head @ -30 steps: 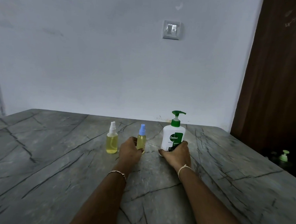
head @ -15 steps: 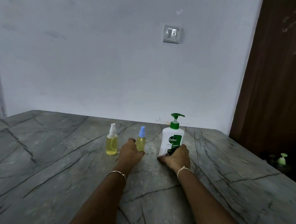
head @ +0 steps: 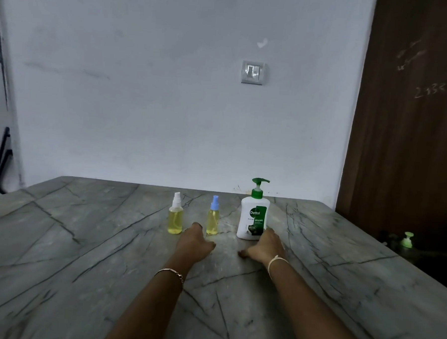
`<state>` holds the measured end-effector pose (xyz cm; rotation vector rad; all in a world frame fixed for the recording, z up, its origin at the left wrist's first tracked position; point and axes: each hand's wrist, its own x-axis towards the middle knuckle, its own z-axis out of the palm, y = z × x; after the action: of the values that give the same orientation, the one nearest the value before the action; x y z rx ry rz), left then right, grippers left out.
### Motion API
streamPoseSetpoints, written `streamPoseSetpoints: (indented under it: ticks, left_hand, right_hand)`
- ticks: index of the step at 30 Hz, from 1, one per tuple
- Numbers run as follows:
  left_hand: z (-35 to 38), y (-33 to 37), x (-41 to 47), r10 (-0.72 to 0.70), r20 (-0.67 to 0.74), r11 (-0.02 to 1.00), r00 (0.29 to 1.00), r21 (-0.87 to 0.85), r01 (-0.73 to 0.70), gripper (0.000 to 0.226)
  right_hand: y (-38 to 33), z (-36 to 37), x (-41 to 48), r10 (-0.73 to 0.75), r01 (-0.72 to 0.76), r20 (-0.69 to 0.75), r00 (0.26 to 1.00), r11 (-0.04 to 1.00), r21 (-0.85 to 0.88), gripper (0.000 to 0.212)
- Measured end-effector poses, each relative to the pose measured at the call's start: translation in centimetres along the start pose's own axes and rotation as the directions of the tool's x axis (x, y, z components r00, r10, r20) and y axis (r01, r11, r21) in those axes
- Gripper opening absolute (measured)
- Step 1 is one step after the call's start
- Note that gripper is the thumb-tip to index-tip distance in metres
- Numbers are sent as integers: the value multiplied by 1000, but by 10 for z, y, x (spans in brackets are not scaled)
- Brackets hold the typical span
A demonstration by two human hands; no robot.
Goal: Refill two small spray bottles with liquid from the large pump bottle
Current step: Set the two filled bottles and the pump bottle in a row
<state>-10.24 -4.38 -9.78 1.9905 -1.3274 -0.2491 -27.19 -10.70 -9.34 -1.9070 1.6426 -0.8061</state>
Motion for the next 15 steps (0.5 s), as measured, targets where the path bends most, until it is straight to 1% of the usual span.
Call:
streamPoseSetpoints:
  ticks: [4, 9, 12, 15]
  left_hand:
    - [-6, -3, -17, 11, 12, 1000, 1000, -1, -11, 59]
    - [-9, -3, -13, 31, 1, 999, 1000, 26, -31, 57]
    - [-7, -1, 6, 46, -18, 999, 999, 14, -45, 63]
    - [-3, 1, 26, 64, -43, 997, 997, 49, -62, 76]
  right_hand:
    - [1, 1, -21, -63, 63, 6, 998, 997, -51, 86]
    - [-3, 9, -26, -187, 187, 8, 982, 979, -81, 54]
    - [-11, 17, -19, -289, 286, 4, 957, 946, -152, 51]
    - [-21, 26, -6, -426, 422, 31, 904, 879, -220, 50]
